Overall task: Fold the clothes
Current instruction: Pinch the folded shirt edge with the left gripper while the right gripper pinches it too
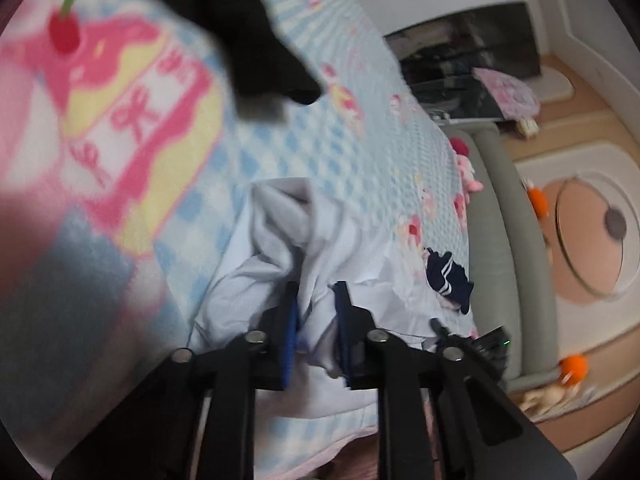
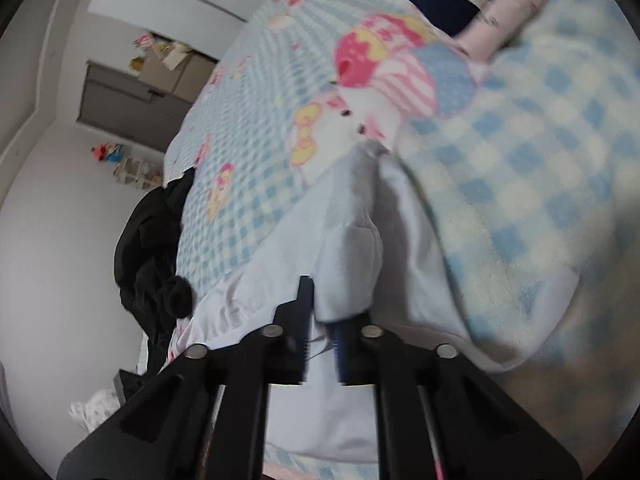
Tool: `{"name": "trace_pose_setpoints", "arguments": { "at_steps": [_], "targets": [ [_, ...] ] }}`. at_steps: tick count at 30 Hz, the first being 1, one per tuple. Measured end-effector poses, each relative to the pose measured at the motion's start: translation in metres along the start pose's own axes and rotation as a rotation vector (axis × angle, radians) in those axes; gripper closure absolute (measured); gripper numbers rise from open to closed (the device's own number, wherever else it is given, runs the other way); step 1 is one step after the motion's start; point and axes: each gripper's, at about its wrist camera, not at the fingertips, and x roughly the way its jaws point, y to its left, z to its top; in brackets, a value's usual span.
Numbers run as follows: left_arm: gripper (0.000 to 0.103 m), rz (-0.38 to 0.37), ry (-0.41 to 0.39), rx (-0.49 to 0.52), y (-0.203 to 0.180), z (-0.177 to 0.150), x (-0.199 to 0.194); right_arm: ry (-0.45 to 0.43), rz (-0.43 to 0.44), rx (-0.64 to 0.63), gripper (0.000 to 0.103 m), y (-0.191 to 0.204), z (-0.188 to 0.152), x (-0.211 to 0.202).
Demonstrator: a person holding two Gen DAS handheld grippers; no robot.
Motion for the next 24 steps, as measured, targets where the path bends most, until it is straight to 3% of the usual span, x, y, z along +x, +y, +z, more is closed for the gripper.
{"name": "trace_pose_setpoints", "arguments": {
  "at_steps": [3, 7, 10, 16, 17, 18, 20, 24],
  "targets": [
    [0.089, 0.023, -0.052, 0.124, -0.018, -0.002, -0.023, -0.029, 0.007, -0.093, 0.099, 0.018, -0.007, -0.026],
    [0.09, 0.05, -0.071, 0.213, -0.023, -0.011, -0.05, -0.065, 0.047, -0.114, 0.099, 0.026, -0.021, -0.06],
    [0.09, 0.074, -0.029, 0.229, -0.015, -0.022, -0.056, -0.057, 0.044, -0.092, 0.099, 0.013, -0.035, -0.072],
    [0.09, 0.092, 0.016, 0.147, 0.003, -0.02, -0.039, -0.07, -0.01, -0.044, 0.095, -0.016, -0.044, -0.072],
    [0.09, 0.085, 0.007, 0.153, 0.002, -0.018, -0.039, -0.084, -0.007, -0.032, 0.083, -0.019, -0.04, -0.073],
    [0.089, 0.078, -0.001, 0.158, 0.001, -0.016, -0.039, -0.097, -0.015, -0.025, 0.06, -0.019, -0.035, -0.072],
    [0.089, 0.063, -0.014, 0.162, 0.001, -0.012, -0.038, -0.122, -0.03, -0.013, 0.032, -0.02, -0.024, -0.069],
    [0.084, 0.071, 0.008, 0.119, 0.01, -0.005, -0.027, -0.07, -0.044, -0.042, 0.031, -0.019, -0.004, -0.044]
  ]
}}
